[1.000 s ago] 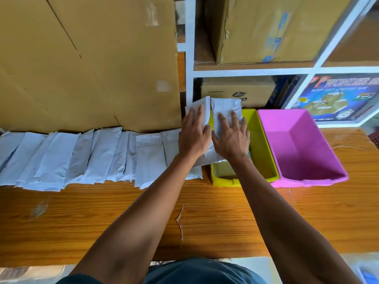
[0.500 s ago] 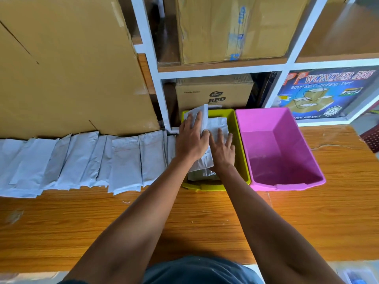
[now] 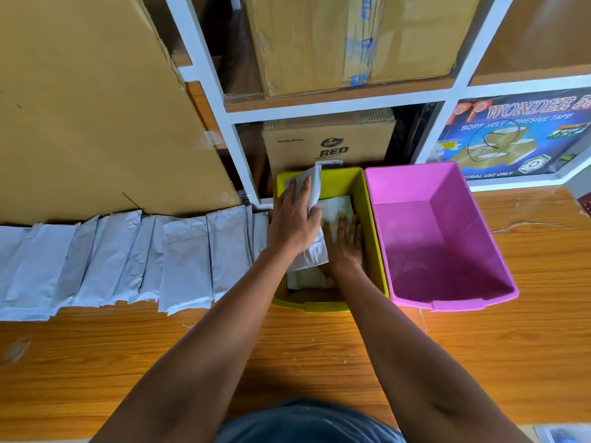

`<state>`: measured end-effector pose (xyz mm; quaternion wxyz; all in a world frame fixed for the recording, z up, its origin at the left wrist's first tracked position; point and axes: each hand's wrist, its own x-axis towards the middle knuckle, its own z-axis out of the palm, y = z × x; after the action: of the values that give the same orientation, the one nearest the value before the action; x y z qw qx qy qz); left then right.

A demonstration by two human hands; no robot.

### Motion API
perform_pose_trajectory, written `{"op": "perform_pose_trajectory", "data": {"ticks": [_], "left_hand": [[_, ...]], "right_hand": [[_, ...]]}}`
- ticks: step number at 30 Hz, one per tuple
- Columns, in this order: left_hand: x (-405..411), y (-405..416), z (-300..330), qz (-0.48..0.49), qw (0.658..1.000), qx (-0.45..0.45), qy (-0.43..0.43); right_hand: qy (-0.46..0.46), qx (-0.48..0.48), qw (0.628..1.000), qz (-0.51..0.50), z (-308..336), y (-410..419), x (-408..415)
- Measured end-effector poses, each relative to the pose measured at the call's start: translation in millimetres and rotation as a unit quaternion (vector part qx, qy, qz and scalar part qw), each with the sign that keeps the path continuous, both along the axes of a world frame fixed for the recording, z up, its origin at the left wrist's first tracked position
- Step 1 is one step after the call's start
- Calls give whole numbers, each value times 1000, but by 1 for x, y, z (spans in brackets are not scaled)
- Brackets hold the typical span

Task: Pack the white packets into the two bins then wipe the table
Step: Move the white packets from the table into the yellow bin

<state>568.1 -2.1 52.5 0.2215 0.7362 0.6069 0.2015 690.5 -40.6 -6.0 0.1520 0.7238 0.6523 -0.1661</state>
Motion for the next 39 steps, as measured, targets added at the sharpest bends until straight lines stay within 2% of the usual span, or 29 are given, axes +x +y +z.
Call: {"op": "perform_pose_trajectory", "data": {"ticks": [8,12,16,19,27,31,35,39], "left_hand": [[-1,1,-9,-8,1000,20,-4],[3,-3,-12,-5,1000,19,17],[14,-8,-18,15,998,-17,53],[16,-12,-30,-5,995,-52,91],[21,-7,-57,-39,979,-102,175],[20,-15,-64,-53,969,-49,235],[19,-20,-71,-94,972,-57,206],[17,-15,-80,-110,967,-107,203]], "right_hand": [[70,-19,997,12,-1,3,5],[165,60,984,-30,-1,9,11],[277,168,939,-112,10,14,24],[301,172,930,-124,10,16,29],[254,85,961,-69,-4,11,27],[220,79,971,-51,-6,15,27],[192,66,979,-16,-13,21,24],[143,-20,989,4,-21,27,24]]}}
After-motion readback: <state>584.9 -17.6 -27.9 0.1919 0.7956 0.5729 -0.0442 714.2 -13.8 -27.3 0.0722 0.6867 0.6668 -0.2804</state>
